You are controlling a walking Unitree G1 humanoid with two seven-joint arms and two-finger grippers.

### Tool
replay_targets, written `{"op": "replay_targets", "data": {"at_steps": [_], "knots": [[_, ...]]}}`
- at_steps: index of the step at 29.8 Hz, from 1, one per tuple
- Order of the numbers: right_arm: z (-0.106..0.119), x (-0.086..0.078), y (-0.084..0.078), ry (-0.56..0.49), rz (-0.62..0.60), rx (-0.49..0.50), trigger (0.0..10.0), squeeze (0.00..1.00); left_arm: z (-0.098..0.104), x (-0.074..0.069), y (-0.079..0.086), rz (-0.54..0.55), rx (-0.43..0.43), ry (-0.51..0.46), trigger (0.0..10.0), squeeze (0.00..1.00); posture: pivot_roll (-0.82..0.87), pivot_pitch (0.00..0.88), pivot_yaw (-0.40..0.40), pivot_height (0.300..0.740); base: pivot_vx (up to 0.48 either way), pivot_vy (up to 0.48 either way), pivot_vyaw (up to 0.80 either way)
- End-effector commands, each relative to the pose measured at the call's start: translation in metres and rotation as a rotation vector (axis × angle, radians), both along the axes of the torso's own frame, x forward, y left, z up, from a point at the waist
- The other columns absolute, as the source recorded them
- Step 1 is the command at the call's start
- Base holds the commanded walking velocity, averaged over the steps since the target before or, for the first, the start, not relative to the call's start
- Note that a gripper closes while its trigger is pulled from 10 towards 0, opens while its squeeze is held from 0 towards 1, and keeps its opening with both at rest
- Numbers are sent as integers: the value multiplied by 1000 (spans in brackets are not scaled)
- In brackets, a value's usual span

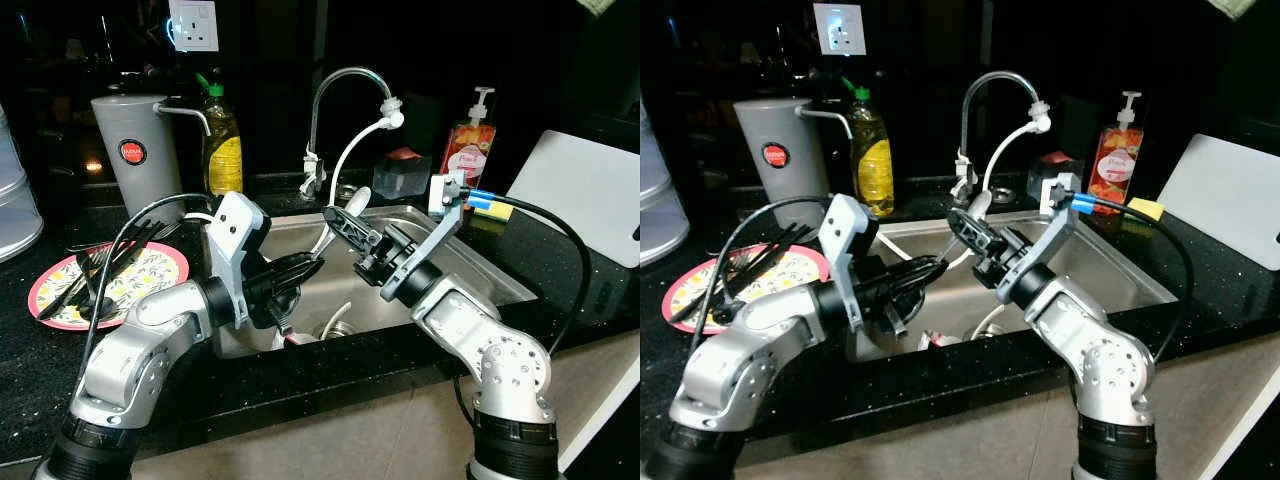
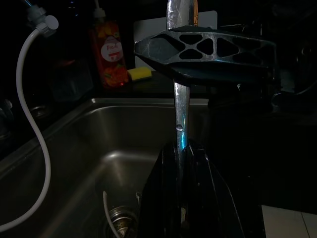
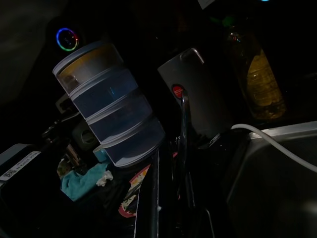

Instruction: Kitchen organization

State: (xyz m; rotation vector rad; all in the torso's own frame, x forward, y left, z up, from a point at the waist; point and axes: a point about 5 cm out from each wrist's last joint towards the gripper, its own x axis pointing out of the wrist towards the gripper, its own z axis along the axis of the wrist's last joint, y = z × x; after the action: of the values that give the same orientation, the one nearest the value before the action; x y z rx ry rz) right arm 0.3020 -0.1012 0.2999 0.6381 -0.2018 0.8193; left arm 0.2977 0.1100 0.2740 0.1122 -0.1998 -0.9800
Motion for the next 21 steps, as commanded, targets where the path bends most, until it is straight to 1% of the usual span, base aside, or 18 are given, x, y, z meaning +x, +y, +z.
{"op": "replay_targets", "data": {"at_steps": [1, 5, 6, 7, 8, 11, 12, 14, 15, 16, 18, 19, 21], "knots": [[-3, 0, -8, 12, -45, -20, 0, 0, 5, 5, 4, 62, -22, -18, 10000, 0, -38, 13, -24, 740, 0, 0, 0], [-2, -1, -8, 7, -41, -21, 0, 0, 7, 5, 4, 72, -36, -20, 10000, 0, -37, 14, -24, 740, 0, 0, 0], [-2, -1, -8, 5, -46, -31, 10000, 0, 9, 7, 5, 91, -61, -17, 10000, 1000, -38, 15, -24, 740, 0, 0, 0], [-2, -1, -8, 5, -46, -31, 10000, 0, 9, 7, 5, 91, -61, -17, 10000, 1000, -38, 15, -24, 740, 0, 0, 0], [-3, 0, -7, 7, -53, -41, 10000, 0, 11, 9, 6, 101, -88, -13, 10000, 1000, -38, 15, -24, 740, 0, 0, 0], [-3, 1, -7, 10, -61, -50, 10000, 0, 13, 10, 7, 112, -109, -18, 10000, 1000, -38, 15, -24, 740, 0, 0, 0], [-5, 2, -8, 12, -84, -64, 10000, 0, 17, 10, 8, 110, -136, -19, 10000, 1000, -37, 17, -23, 740, 0, 0, 0], [-5, 2, -8, 12, -84, -64, 10000, 0, 17, 10, 8, 110, -136, -19, 10000, 1000, -37, 17, -23, 740, 0, 0, 0], [-7, 6, -11, 18, -140, -85, 10000, 0, 22, 9, 11, 106, -171, -30, 10000, 0, -37, 17, -23, 740, 0, 0, 0], [-7, 6, -11, 18, -140, -85, 10000, 0, 22, 9, 11, 106, -171, -30, 10000, 0, -37, 17, -23, 740, 0, 0, 0], [-16, 23, -20, 53, -330, -147, 10000, 0, 29, 8, 16, 113, -244, -41, 10000, 0, -40, 20, -21, 740, 0, 0, 0], [-20, 29, -23, 66, -392, -165, 10000, 0, 31, 8, 17, 118, -259, -44, 10000, 0, -40, 20, -21, 740, 0, 0, 0], [-24, 35, -25, 88, -446, -162, 10000, 0, 31, 9, 18, 130, -266, -44, 10000, 0, -38, 19, -22, 740, 0, 0, 0]]}}
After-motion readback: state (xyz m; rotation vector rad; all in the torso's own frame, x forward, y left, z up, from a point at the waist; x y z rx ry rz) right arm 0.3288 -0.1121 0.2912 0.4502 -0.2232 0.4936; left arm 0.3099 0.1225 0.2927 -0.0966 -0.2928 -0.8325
